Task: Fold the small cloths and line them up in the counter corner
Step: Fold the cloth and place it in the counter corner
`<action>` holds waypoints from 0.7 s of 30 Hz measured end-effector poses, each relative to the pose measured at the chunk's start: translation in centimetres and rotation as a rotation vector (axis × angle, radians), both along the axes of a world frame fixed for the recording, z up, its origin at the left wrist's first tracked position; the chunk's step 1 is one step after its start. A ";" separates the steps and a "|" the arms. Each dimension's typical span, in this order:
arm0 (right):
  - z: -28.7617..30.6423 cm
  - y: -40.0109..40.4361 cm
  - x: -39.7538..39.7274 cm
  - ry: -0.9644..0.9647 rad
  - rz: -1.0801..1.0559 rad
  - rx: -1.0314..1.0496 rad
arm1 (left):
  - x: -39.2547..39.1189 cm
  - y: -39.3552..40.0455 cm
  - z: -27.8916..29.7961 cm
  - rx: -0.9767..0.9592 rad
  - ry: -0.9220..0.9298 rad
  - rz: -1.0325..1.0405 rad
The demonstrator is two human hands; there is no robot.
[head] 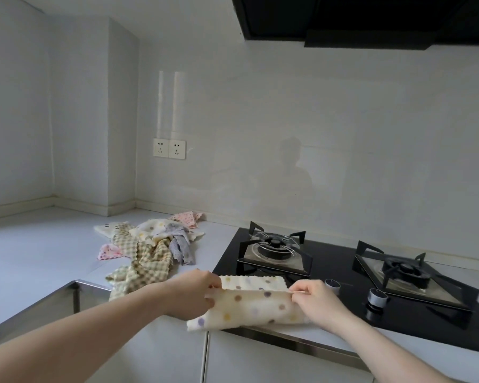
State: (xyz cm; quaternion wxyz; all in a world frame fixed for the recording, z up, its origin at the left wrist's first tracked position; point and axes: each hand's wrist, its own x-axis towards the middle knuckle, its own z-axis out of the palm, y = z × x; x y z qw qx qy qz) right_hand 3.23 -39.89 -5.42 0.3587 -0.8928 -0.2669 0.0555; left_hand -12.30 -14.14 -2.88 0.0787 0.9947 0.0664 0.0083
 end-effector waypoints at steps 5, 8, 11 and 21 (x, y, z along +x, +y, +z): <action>1.3 1.9 1.8 -0.056 -0.099 0.154 | 2.3 1.7 1.1 -0.162 -0.154 0.119; 1.2 3.2 3.3 -0.087 -0.172 0.188 | 3.8 2.8 1.0 -0.221 -0.184 0.183; 0.5 4.3 4.7 -0.098 -0.214 0.166 | 5.2 3.7 0.3 -0.231 -0.190 0.231; -2.1 5.5 6.9 -0.158 -0.298 -0.004 | 7.8 5.1 -3.7 -0.173 -0.204 0.313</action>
